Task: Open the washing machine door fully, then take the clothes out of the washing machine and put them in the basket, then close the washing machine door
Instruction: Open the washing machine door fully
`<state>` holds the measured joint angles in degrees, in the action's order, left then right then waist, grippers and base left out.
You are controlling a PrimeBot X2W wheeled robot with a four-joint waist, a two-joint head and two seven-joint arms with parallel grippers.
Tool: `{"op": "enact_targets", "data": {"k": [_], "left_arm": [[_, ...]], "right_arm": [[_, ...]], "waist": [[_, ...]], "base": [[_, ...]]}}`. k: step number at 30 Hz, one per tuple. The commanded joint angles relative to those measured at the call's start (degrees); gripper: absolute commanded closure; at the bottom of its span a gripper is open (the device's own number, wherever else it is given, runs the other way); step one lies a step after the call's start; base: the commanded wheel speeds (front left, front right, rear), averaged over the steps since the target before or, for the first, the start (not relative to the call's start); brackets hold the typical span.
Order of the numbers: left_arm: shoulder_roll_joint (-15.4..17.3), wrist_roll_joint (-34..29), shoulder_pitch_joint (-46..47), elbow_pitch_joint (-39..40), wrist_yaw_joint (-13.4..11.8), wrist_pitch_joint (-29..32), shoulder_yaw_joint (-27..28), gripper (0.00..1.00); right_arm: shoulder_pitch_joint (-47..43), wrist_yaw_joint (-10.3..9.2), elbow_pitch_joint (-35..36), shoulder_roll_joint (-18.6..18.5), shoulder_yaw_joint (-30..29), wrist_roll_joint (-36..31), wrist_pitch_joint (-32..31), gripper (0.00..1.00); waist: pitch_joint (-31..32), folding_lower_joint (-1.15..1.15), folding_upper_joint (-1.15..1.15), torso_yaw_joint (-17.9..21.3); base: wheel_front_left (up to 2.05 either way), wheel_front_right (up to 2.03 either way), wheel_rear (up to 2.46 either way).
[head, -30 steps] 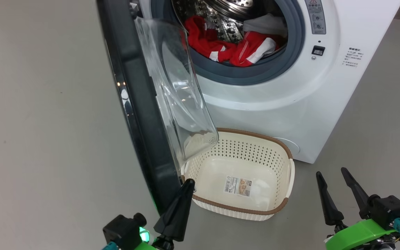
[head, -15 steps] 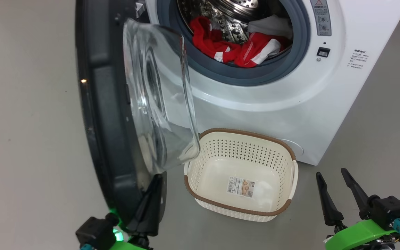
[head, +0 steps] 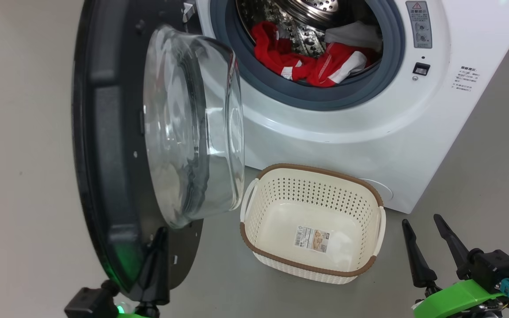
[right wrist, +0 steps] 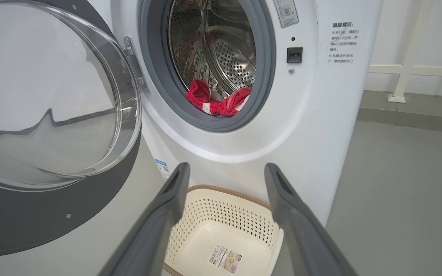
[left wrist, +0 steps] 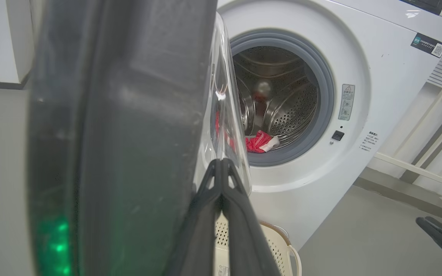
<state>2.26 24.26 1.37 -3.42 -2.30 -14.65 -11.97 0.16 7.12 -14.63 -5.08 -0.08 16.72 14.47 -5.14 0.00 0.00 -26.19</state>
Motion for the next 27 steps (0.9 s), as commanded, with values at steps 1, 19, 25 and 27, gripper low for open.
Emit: {"op": "enact_targets", "data": {"k": [1,19,25,27], "left_arm": [[0.62,-0.58,0.68,1.54,-0.96,-0.35,3.53,1.00],[0.62,-3.32,3.85,-1.52,-0.45,-0.35,16.19,1.00],[0.67,-4.66,5.66,-3.46,0.55,-0.35,20.54,1.00],[0.85,-5.19,6.46,-4.43,0.78,-0.35,21.91,1.00]], "right_arm": [[0.47,0.36,1.36,-0.22,1.20,0.20,0.52,0.00],[1.14,0.36,1.35,-0.58,1.28,0.18,0.52,0.00],[1.25,0.36,1.36,-0.77,1.42,0.18,0.52,0.00],[1.34,0.36,1.38,-0.88,1.53,0.20,0.52,0.00]], "waist": [[-0.10,0.00,0.00,-0.13],[-1.01,0.00,0.00,0.27],[-1.42,0.00,0.00,0.41],[-1.58,0.00,0.00,0.44]], "base": [[0.00,0.00,0.00],[0.00,0.00,0.00],[0.00,0.00,0.00],[0.00,0.00,0.00]]}}
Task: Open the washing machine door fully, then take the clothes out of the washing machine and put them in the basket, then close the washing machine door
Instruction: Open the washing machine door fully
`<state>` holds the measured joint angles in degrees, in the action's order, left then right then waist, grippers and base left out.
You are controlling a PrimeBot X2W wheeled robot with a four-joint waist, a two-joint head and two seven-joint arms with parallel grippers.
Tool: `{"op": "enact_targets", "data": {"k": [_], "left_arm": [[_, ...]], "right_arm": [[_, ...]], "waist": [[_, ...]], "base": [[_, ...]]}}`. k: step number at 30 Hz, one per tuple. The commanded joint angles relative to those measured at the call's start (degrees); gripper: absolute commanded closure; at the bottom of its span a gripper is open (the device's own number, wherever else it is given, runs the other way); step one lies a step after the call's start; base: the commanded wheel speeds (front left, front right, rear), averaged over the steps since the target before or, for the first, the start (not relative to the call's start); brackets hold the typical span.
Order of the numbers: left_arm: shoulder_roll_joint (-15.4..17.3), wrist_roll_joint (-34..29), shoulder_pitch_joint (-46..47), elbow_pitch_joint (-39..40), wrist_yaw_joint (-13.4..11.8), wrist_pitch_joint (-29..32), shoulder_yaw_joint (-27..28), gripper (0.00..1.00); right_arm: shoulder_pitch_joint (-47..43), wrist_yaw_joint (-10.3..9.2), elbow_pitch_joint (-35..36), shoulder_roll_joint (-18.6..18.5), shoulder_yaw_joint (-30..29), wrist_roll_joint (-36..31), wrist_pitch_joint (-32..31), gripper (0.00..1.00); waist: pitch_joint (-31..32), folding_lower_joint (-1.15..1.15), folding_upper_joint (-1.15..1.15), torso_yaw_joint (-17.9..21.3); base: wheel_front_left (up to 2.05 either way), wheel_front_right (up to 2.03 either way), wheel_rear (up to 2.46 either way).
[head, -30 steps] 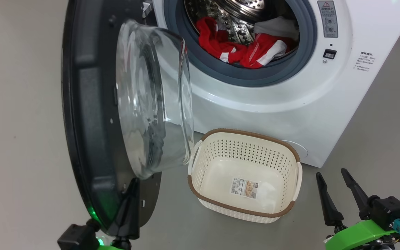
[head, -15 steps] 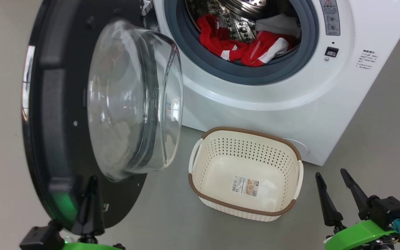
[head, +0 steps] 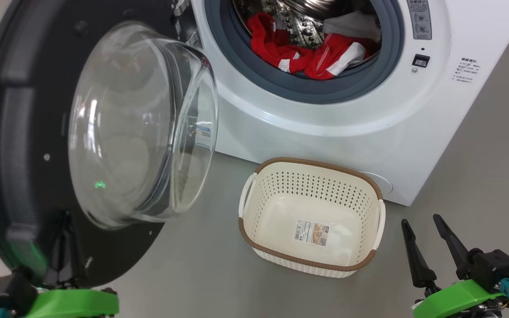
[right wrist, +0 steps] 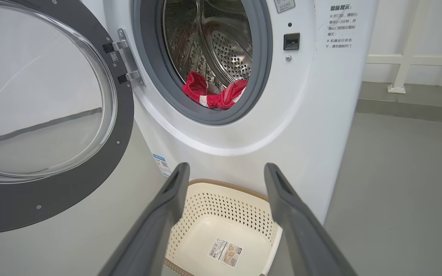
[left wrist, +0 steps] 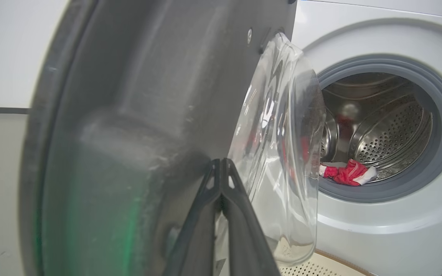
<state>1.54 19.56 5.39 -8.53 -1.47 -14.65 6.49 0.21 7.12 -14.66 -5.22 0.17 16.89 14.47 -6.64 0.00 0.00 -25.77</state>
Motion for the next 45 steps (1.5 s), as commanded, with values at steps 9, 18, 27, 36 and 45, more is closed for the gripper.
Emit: {"op": "enact_targets", "data": {"k": [9,18,27,36,45], "left_arm": [[3.25,-3.08,7.12,-5.22,1.32,-0.35,8.81,1.00],[4.46,-5.10,10.68,-10.39,2.61,-0.35,14.68,1.00],[6.87,-6.84,14.65,-15.66,4.21,-0.35,19.47,1.00],[9.10,-9.02,18.92,-21.11,5.55,-0.35,24.06,1.00],[10.02,-11.14,21.73,-24.80,6.26,-0.35,27.34,1.00]], "right_arm": [[1.59,0.36,1.52,-1.47,1.55,0.00,0.52,0.00],[1.93,0.36,1.57,-1.84,1.91,0.04,0.52,0.00],[2.39,0.36,1.56,-2.24,2.13,0.04,0.52,0.00],[3.52,0.36,1.71,-3.10,2.38,-0.07,0.52,0.00],[4.02,0.36,1.76,-3.56,2.51,-0.14,0.52,0.00]], "waist": [[-0.89,0.00,0.00,0.25],[-1.73,0.00,0.00,0.91],[-2.80,0.00,0.00,1.50],[-4.78,0.00,0.00,2.35],[-5.53,0.00,0.00,2.94]], "base": [[0.00,0.00,0.00],[0.00,0.00,0.00],[0.00,0.00,0.00],[0.00,0.00,0.00],[0.00,0.00,0.00]]}}
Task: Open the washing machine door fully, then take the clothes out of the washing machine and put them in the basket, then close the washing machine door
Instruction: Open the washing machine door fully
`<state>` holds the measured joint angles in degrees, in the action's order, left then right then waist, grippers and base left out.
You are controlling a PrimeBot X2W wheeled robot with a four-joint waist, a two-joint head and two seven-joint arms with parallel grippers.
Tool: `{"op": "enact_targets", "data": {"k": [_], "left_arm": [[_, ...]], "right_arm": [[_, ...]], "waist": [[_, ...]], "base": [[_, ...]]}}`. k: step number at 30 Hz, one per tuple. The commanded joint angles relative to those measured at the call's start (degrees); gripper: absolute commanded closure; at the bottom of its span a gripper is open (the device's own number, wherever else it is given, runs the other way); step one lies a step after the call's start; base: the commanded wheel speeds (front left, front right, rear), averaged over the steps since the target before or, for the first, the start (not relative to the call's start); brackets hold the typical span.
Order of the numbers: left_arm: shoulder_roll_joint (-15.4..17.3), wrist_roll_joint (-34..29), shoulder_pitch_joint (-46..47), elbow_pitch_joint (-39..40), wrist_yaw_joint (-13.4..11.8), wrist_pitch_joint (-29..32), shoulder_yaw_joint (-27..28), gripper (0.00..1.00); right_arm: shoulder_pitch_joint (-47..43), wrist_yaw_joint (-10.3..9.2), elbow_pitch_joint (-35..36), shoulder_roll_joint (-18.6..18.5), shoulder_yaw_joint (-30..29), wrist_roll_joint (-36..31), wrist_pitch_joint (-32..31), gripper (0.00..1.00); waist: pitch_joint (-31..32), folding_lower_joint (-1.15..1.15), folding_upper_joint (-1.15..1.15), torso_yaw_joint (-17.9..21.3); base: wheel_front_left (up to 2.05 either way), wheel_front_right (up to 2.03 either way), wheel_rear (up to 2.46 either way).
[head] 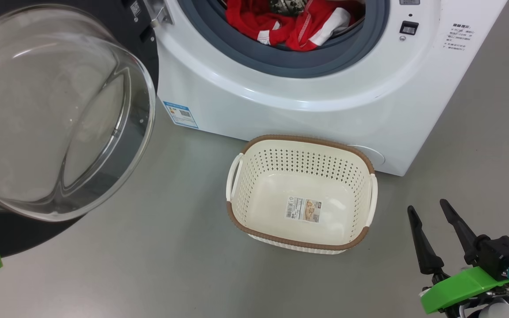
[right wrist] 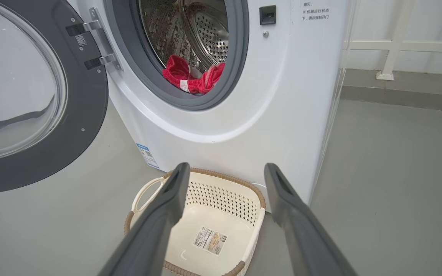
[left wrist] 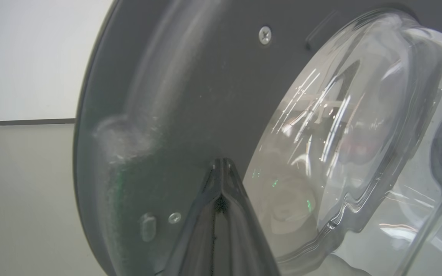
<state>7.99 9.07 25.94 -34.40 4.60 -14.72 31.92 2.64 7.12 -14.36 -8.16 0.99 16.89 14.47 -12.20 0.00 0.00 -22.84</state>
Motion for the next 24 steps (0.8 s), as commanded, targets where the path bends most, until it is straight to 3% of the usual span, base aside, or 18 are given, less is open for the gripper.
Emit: {"op": "enact_targets", "data": {"k": [1,18,19,24], "left_arm": [[3.66,-0.84,1.34,0.74,0.35,-0.28,2.14,1.00],[1.96,-0.92,-2.38,-0.09,2.83,-0.28,0.67,1.00],[1.59,-0.43,-3.22,0.49,2.85,-0.28,-0.48,0.99],[0.56,2.04,-8.40,4.59,2.87,-0.28,-4.76,0.74]], "right_arm": [[1.60,0.36,1.44,-0.64,1.68,-0.13,0.52,0.00],[1.18,0.36,0.90,0.31,2.25,-0.03,0.52,0.00],[1.04,0.36,0.94,0.43,2.08,0.04,0.52,0.00],[0.23,0.36,1.06,0.93,1.53,0.29,0.52,0.00]], "waist": [[0.05,0.00,0.00,0.05],[3.39,0.00,0.00,0.69],[3.73,0.00,0.00,0.89],[5.24,0.00,0.00,1.95]], "base": [[0.00,0.00,0.00],[0.00,0.00,0.00],[0.00,0.00,0.00],[0.00,0.00,0.00]]}}
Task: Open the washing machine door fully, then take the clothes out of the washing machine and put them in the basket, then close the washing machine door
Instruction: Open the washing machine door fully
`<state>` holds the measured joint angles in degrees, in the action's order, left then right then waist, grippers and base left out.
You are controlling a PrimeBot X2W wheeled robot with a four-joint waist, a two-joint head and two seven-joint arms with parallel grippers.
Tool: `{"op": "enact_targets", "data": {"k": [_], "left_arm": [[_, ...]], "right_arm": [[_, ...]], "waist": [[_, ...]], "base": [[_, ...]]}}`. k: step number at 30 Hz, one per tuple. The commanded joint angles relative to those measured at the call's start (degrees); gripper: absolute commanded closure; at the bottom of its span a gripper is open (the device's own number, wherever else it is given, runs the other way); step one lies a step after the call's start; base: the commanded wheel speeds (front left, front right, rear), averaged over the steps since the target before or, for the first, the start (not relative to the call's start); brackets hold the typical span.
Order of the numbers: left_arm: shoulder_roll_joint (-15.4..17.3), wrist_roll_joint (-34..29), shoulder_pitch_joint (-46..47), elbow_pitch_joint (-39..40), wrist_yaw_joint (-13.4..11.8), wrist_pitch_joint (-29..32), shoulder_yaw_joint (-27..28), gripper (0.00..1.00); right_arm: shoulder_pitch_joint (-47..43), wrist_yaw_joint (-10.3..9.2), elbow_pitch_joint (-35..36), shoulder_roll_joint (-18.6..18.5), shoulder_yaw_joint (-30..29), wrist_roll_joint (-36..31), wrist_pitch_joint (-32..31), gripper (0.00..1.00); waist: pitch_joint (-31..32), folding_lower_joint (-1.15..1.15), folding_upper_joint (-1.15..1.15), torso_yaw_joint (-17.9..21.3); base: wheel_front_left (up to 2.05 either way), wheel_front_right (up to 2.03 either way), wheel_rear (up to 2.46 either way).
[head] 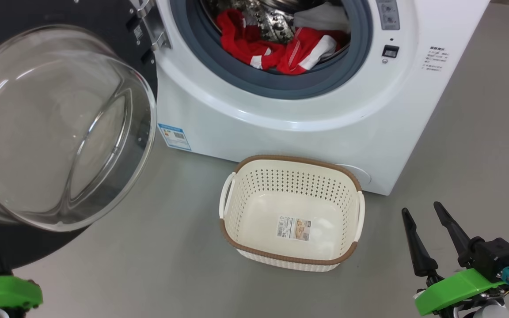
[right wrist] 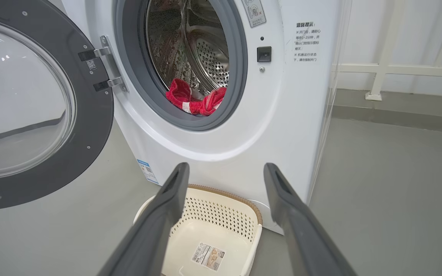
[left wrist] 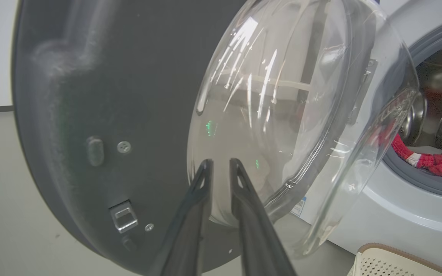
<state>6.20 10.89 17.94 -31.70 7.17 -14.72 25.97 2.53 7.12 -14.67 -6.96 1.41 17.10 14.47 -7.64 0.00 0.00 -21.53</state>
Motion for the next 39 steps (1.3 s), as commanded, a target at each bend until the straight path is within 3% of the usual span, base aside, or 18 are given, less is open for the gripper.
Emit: {"op": "enact_targets", "data": {"k": [1,2,5,7,9,17,25,39], "left_arm": [[2.35,0.22,-0.40,1.89,0.30,-0.28,1.19,0.74],[2.08,0.57,-1.37,2.88,0.30,-0.28,0.60,0.64],[1.02,1.37,-3.81,5.70,0.31,-0.28,-1.47,0.51],[0.41,1.59,-5.17,7.41,0.31,-0.28,-3.20,0.13],[-0.26,2.09,-6.77,9.73,0.31,-0.28,-5.45,0.00],[-0.74,3.81,-9.62,14.34,0.31,-0.28,-11.01,0.00],[0.96,6.30,-12.99,18.54,0.31,-0.28,-18.93,0.00],[3.00,10.77,-15.05,23.90,0.32,-0.28,-25.87,0.00]], "right_arm": [[0.34,0.36,1.37,-0.27,1.11,0.08,0.52,0.00],[0.17,0.36,1.40,-0.21,1.07,0.12,0.52,0.00],[-0.41,0.36,1.52,-0.08,0.58,0.34,0.52,0.00],[-0.93,0.36,1.69,-0.05,0.24,0.47,0.52,0.00],[-1.59,0.36,1.90,-0.08,-0.21,0.59,0.52,0.00],[-2.32,0.36,2.44,0.05,-1.42,0.66,0.52,0.00],[-3.10,0.36,2.76,0.45,-2.68,1.05,0.52,0.00],[-3.88,0.36,3.56,-0.30,-4.92,1.51,0.52,0.00]], "waist": [[0.68,0.00,0.00,0.64],[0.96,0.00,0.00,0.87],[1.58,0.00,0.00,1.37],[1.88,0.00,0.00,1.65],[2.26,0.00,0.00,2.33],[2.88,0.00,0.00,5.14],[3.45,0.00,0.00,8.45],[2.92,0.00,0.00,13.84]], "base": [[0.00,0.00,0.00],[0.00,0.00,0.00],[0.00,0.00,0.00],[0.00,0.00,0.00],[0.00,0.00,0.00],[0.00,0.00,0.00],[0.00,0.00,0.00],[0.00,0.00,0.00]]}}
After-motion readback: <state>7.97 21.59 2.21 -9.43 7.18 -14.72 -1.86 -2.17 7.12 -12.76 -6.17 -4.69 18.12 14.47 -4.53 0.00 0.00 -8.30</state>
